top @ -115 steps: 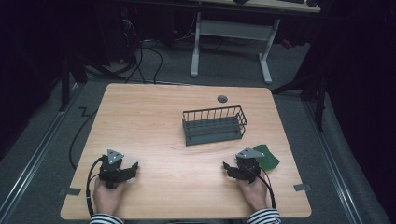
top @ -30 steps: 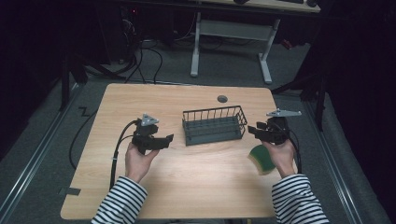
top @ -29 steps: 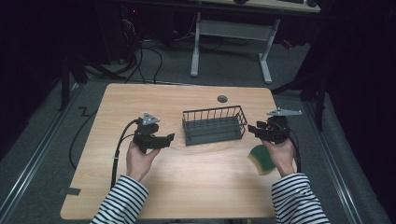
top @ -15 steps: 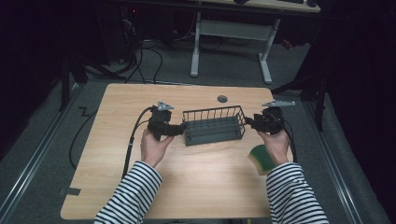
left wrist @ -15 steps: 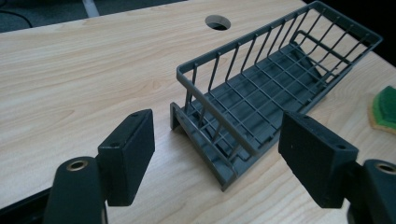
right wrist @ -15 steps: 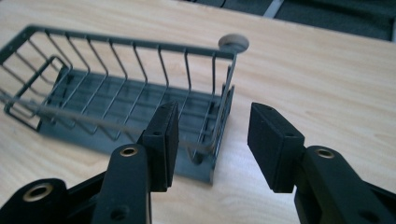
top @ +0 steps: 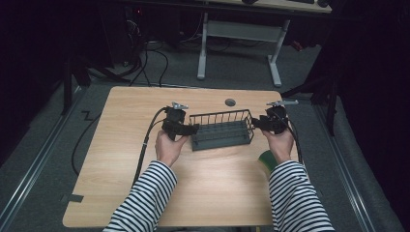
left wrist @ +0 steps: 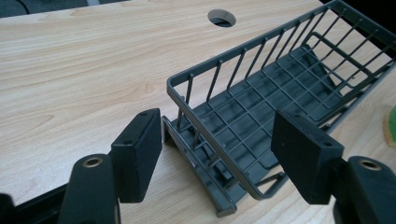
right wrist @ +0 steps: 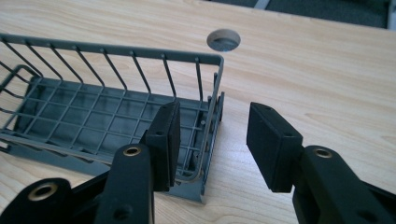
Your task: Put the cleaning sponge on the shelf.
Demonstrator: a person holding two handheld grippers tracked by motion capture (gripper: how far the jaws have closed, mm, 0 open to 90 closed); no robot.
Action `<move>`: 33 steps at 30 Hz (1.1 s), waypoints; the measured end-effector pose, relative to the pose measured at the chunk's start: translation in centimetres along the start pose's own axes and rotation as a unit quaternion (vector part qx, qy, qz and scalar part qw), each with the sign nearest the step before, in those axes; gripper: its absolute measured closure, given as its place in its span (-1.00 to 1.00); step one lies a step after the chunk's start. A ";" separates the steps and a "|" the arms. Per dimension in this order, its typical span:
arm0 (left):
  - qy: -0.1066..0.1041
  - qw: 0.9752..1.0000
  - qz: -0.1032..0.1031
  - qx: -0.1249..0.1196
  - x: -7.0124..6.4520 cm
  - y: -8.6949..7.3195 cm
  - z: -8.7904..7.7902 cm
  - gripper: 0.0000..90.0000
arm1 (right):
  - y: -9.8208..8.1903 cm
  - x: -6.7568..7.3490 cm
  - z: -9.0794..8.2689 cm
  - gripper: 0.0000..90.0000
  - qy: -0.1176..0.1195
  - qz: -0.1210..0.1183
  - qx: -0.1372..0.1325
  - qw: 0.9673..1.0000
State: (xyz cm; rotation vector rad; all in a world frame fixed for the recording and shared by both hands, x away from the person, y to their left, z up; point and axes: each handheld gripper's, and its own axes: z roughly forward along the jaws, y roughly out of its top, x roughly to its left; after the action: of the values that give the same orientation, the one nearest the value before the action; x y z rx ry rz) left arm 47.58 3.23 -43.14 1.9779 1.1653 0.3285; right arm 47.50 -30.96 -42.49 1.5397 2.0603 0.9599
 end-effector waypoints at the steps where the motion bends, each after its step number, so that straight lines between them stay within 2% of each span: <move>1: 0.008 1.000 0.005 -0.003 -0.2 -0.1 0.3 -0.18 | 0.0 0.0 0.1 0.26 0.002 0.001 0.001 1.000; 9: 0.010 1.000 0.016 0.003 -0.4 -0.4 0.8 -0.01 | -0.3 0.1 1.3 0.46 0.016 -0.003 0.022 1.000; 12: 0.003 1.000 0.023 0.011 -0.5 -0.5 0.9 0.10 | -0.3 0.2 1.5 0.53 0.022 -0.006 0.029 0.999; 13: 0.004 0.999 0.031 0.017 -0.5 -0.6 1.0 0.14 | -0.4 0.3 1.7 0.57 0.025 -0.011 0.037 0.999; 20: 0.002 0.999 0.038 0.027 -0.3 -1.0 0.9 0.33 | -0.5 0.4 1.6 0.66 0.022 -0.021 0.044 0.999; 28: -0.004 0.999 0.038 0.022 -0.3 -1.9 0.0 0.37 | -1.0 1.3 1.3 0.69 0.023 -0.047 0.057 0.997; 29: -0.005 0.999 0.036 0.026 -0.2 -2.0 -0.3 0.38 | -1.0 1.6 1.2 0.69 0.021 -0.057 0.059 0.996; 33: -0.008 0.999 0.033 0.028 0.0 -2.3 -0.7 0.38 | -1.0 1.9 1.2 0.69 0.025 -0.059 0.064 0.996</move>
State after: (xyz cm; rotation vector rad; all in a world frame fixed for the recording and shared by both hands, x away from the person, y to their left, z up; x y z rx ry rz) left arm 45.74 4.17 -44.38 2.0677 1.1110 0.3175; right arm 46.96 -28.97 -43.86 1.4510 2.2594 0.8460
